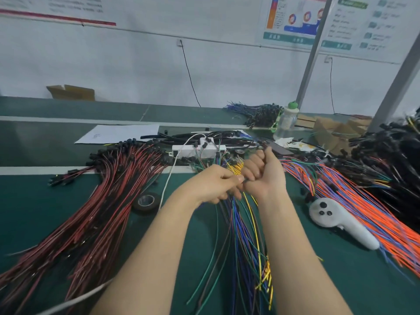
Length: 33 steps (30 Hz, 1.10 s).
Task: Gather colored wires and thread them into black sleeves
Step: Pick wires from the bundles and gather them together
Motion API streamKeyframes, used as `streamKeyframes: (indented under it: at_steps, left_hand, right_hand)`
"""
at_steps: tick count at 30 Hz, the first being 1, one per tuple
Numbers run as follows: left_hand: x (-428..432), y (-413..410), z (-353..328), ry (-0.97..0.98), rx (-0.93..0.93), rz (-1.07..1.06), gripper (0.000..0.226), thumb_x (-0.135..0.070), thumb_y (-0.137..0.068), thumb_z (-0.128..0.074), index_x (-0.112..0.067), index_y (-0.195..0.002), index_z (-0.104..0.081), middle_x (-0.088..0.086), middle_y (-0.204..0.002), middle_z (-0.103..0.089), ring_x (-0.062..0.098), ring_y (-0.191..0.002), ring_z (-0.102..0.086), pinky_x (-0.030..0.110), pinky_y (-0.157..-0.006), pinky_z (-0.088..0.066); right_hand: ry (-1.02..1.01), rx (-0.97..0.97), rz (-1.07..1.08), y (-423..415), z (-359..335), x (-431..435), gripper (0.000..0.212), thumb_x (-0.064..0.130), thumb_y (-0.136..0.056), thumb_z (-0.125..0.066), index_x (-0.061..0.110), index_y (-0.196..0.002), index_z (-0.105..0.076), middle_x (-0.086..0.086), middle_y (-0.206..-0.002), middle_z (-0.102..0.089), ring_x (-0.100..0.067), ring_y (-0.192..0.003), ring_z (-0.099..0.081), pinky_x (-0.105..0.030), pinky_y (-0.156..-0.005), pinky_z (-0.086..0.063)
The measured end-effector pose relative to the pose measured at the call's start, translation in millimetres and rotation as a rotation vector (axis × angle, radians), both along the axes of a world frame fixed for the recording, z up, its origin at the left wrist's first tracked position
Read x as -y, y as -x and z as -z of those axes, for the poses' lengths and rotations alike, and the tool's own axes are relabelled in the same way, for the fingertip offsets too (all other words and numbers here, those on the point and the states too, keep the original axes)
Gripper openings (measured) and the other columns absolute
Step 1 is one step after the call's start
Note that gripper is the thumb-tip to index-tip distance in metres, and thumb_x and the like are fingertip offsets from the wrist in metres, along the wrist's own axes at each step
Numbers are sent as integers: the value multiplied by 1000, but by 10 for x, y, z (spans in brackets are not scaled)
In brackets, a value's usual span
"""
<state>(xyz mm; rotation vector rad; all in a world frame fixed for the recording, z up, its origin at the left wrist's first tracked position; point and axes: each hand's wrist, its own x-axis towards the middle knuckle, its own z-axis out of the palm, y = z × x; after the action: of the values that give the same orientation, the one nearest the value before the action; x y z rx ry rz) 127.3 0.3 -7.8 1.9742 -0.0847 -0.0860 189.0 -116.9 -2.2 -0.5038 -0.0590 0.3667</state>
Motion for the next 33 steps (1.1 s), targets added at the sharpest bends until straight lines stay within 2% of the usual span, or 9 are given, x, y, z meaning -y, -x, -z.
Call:
streamKeyframes:
  at_steps: [4,10,17,20,22,24,27,30,33]
  left_hand:
    - [-287,90,168,165,-67,16,26,-35,-97,-48,-17,-91,-66,-5,-62,-66,1,-47,-49,13,-41,-36]
    - [-143,-25,310,760,-76,-429,26,-21,-96,-53,-8,-73,-57,8,-69,-62,10,-52,-60,23,-47,-52]
    - [105,-118,316,1032,76,-558,26,-11,-101,-37,-8,-82,-53,9,-84,-62,15,-73,-61,28,-64,-53]
    - [111,-118,381,778,75,-516,30,-22,-102,-35,-8,-85,-56,8,-78,-66,12,-64,-65,24,-58,-54]
    - [113,-125,410,371,85,-481,42,-31,-102,-32,-8,-78,-57,1,-55,-60,9,-42,-56,19,-45,-45]
    - [77,-172,436,55,164,-453,50,-37,-101,-34,-14,-61,-53,-4,-42,-48,12,-38,-44,23,-48,-37]
    - [5,-296,410,19,226,-443,50,-35,-101,-36,-17,-54,-41,-2,-49,-40,19,-48,-36,31,-58,-31]
    - [-44,-507,330,-151,245,-452,51,-35,-102,-31,-16,-54,-36,1,-51,-40,21,-51,-37,33,-55,-25]
    - [-116,-800,236,-220,230,-477,47,-34,-102,-31,-17,-59,-42,4,-59,-51,30,-63,-52,34,-61,-38]
  right_hand:
    - [-70,-4,166,-82,21,164,48,44,-103,-27,20,-62,-31,8,-37,-19,-5,-27,-15,-19,-31,-9]
    - [-78,23,162,-63,132,-19,43,39,-103,-32,19,-65,-36,9,-37,-21,-4,-27,-19,-16,-29,-14]
    - [-69,36,149,12,243,-268,47,44,-103,-29,17,-65,-37,8,-39,-22,-5,-28,-20,-17,-27,-16]
    - [-14,44,253,-18,219,-275,47,45,-102,-31,16,-66,-38,9,-40,-23,-5,-29,-21,-17,-29,-17]
    - [-12,49,284,-51,189,-283,48,46,-102,-29,15,-66,-38,9,-40,-23,-5,-29,-20,-16,-28,-16]
    - [-37,40,290,-115,151,-273,49,46,-102,-28,15,-66,-37,8,-40,-23,-4,-29,-18,-16,-28,-15]
    - [-125,-2,208,-243,142,-280,47,44,-102,-33,16,-65,-39,8,-40,-23,-4,-29,-19,-16,-28,-15]
    - [-98,3,76,-384,149,-364,49,41,-102,-36,16,-60,-42,8,-38,-23,-5,-28,-19,-17,-30,-14]
    - [-89,-7,83,-688,101,-449,63,45,-102,-30,18,-46,-38,7,-37,-19,-7,-27,-16,-20,-32,-8]
